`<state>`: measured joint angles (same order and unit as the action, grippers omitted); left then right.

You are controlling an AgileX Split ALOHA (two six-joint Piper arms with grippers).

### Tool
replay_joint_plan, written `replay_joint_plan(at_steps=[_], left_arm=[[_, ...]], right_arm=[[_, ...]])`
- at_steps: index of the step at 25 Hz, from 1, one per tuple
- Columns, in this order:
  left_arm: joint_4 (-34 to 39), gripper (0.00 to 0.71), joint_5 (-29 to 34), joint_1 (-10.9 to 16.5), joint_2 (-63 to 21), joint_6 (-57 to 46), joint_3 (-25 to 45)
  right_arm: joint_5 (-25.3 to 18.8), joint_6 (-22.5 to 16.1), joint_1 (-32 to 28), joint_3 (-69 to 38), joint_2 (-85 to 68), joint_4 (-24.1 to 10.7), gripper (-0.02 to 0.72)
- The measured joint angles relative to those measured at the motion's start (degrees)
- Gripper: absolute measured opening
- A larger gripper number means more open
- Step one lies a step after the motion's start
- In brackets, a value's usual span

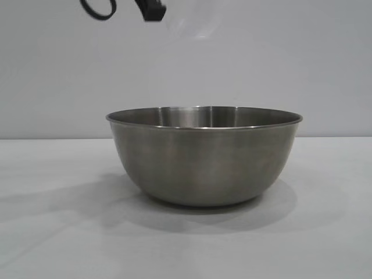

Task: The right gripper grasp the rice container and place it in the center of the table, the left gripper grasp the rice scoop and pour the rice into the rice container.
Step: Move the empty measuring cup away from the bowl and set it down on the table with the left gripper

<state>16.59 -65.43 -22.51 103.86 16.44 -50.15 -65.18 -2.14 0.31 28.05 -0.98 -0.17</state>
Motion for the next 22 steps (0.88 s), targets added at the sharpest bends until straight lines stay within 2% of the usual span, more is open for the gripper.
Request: replay_joint_plan(at_steps=[7, 9, 16, 22], left_arm=[[-23.11, 0.000, 0.01, 0.00, 0.00, -3.89, 9.01], [-27.38, 0.000, 0.01, 0.00, 0.00, -4.81, 11.17], [-34.84, 0.000, 0.25, 0.00, 0.23, -5.68, 17.35], [-35.31, 0.000, 0.25, 1.72, 4.41, -9.02, 18.51]], right_arm=[[0.00, 0.00, 0.00, 0.00, 0.00, 0.00, 0.550], [0.00, 0.00, 0.00, 0.00, 0.00, 0.00, 0.550], [0.00, 0.00, 0.00, 0.00, 0.00, 0.00, 0.550], [0.00, 0.00, 0.00, 0.00, 0.00, 0.00, 0.550]])
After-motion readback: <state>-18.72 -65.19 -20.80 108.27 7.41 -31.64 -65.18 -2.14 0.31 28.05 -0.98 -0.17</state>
